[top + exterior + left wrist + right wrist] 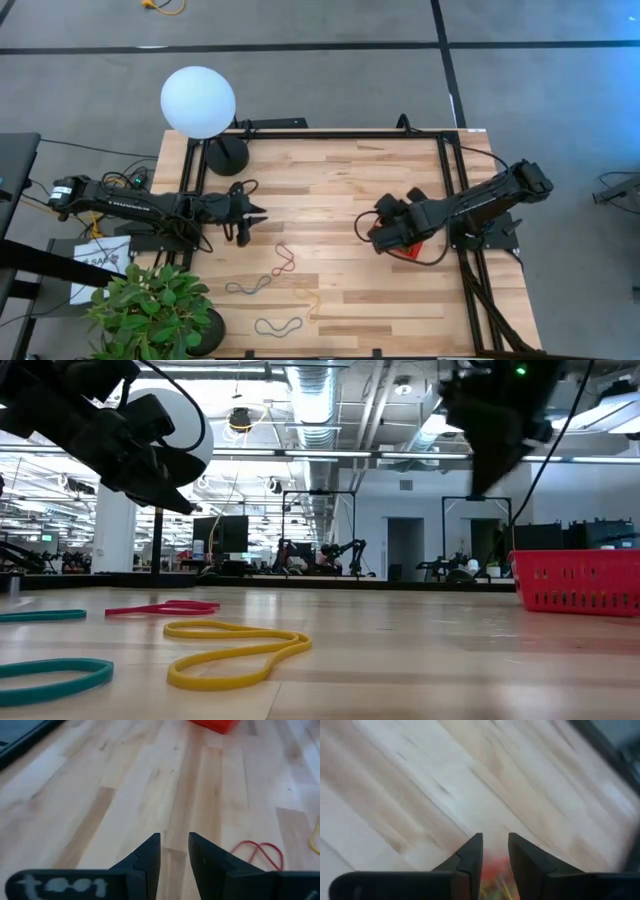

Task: Pick and place rubber bands into bin
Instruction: Put the red rubber band into the basket

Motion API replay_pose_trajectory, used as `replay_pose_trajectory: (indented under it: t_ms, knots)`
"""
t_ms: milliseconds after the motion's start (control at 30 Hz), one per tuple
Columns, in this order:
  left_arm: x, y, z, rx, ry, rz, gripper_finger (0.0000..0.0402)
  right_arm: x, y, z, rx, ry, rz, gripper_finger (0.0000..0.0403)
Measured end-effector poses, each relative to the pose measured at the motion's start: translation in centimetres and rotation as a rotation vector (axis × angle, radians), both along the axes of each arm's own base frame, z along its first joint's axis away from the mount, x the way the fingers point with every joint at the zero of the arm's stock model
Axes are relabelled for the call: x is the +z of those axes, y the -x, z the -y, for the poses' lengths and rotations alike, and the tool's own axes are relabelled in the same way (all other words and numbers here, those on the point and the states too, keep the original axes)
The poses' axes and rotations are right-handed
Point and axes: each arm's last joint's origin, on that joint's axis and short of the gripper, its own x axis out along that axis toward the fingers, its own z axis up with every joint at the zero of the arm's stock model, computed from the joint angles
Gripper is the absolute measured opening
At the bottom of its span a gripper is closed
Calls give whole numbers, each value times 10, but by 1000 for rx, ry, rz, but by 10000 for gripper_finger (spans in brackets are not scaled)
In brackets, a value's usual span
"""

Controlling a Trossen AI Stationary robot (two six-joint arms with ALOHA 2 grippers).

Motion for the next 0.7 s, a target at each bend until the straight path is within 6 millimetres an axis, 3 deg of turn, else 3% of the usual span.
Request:
replay_pose_trajectory:
  t_ms: [100,267,400,567,700]
  knots:
    - [0,0,0,14,-12,0,91,3,-18,-4,163,45,96,87]
    - [0,0,0,0,-4,-4,91,-1,-64,-19,531,105,246,87]
    - [-1,-1,4,-98,87,-9,91,-16,-97,-25,747,105,343,87]
    - [-9,-6,17,-264,153,-57,91,-29,-112,-18,735,84,392,87]
    - [-16,-19,30,-329,114,-48,91,-25,-109,-8,630,11,416,87]
